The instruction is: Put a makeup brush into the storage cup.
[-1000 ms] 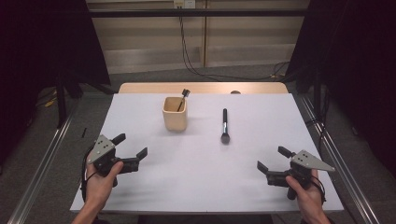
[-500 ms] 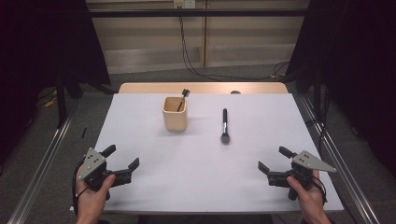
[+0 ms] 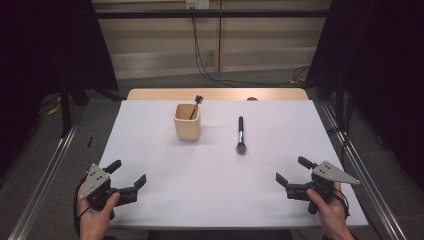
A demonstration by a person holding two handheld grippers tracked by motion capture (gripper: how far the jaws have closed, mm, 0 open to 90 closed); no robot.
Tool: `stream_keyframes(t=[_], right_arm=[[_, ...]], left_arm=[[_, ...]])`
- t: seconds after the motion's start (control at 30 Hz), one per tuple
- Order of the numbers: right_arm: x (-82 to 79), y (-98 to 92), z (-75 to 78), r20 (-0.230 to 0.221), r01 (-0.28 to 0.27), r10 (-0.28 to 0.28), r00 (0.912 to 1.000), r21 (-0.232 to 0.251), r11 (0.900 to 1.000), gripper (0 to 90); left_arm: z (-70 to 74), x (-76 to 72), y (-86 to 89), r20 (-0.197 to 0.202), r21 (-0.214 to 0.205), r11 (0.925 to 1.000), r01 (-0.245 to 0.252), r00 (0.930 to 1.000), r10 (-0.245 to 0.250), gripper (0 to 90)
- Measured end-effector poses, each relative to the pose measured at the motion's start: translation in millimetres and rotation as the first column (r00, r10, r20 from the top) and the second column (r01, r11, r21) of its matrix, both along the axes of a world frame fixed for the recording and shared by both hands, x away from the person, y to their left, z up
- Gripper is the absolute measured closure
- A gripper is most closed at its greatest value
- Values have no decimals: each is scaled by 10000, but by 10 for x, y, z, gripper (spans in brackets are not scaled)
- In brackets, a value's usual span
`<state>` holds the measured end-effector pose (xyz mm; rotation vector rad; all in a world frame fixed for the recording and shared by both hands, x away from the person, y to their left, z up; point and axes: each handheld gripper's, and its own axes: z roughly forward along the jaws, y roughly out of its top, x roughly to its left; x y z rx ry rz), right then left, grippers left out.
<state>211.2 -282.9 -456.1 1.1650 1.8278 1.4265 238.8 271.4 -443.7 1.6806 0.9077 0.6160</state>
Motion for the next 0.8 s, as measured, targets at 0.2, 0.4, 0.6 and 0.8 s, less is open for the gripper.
stream_keyframes(t=[0.2,0.4,0.6,0.8], right_arm=[[73,22,12,5,-72,72,10000,21,10000,0],[209,21,68,36,129,-130,9999,209,9997,0],[332,108,151,105,-110,109,9999,58,9999,0],[505,174,197,-38,-226,226,9997,-16,9997,0]], left_arm=[[-39,7,-15,-145,153,9999,9,9999,-7,29],[-13,-5,9,-6,52,10000,-51,10000,51,29],[29,-49,29,151,-12,10000,-84,9999,84,29],[20,-41,34,82,2,10000,-52,10000,52,29]])
